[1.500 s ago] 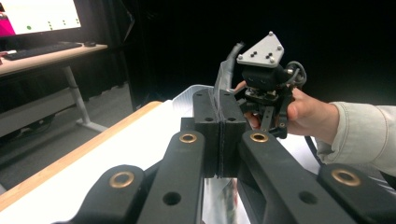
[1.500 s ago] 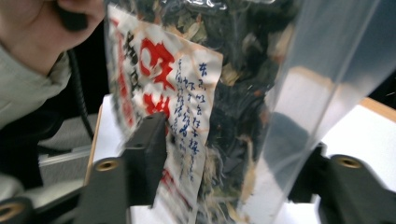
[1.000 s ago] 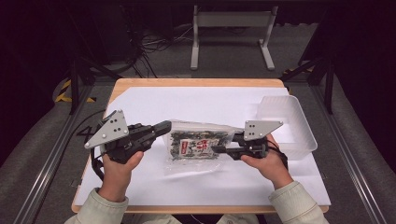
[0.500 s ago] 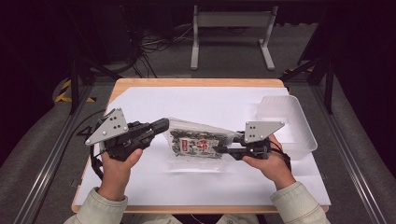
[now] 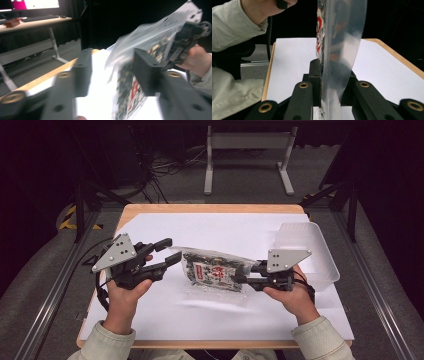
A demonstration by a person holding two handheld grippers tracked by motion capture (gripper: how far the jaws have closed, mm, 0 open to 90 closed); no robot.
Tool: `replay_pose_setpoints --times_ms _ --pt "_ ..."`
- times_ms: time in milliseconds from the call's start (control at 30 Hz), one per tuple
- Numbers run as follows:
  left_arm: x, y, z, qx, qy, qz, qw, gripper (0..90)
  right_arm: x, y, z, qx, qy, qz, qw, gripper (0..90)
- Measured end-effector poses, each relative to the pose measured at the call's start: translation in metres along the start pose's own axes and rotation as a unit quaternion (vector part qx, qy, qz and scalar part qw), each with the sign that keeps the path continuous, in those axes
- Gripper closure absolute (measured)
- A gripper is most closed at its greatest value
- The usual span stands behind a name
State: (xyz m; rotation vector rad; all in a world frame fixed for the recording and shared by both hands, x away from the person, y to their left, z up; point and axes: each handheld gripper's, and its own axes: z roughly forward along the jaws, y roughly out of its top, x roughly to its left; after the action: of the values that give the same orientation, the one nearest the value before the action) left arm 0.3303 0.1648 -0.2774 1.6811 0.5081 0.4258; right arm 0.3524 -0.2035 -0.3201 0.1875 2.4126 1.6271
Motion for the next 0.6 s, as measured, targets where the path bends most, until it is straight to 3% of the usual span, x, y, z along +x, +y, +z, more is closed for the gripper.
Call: replay_pose_setpoints --times_ms 167,600 --pt "0.004 -0.004 0.0 0.014 0.005 -0.004 0.9999 35.6 -0.002 0.001 -0.012 -0.009 -0.017 0.006 0.9998 76.2" --pt "0.018 -0.031 -0.004 0.047 0.024 -0.026 0.9982 29.2 -0.017 0.007 -0.052 -0.017 -0.069 0.022 0.9973 76.1"
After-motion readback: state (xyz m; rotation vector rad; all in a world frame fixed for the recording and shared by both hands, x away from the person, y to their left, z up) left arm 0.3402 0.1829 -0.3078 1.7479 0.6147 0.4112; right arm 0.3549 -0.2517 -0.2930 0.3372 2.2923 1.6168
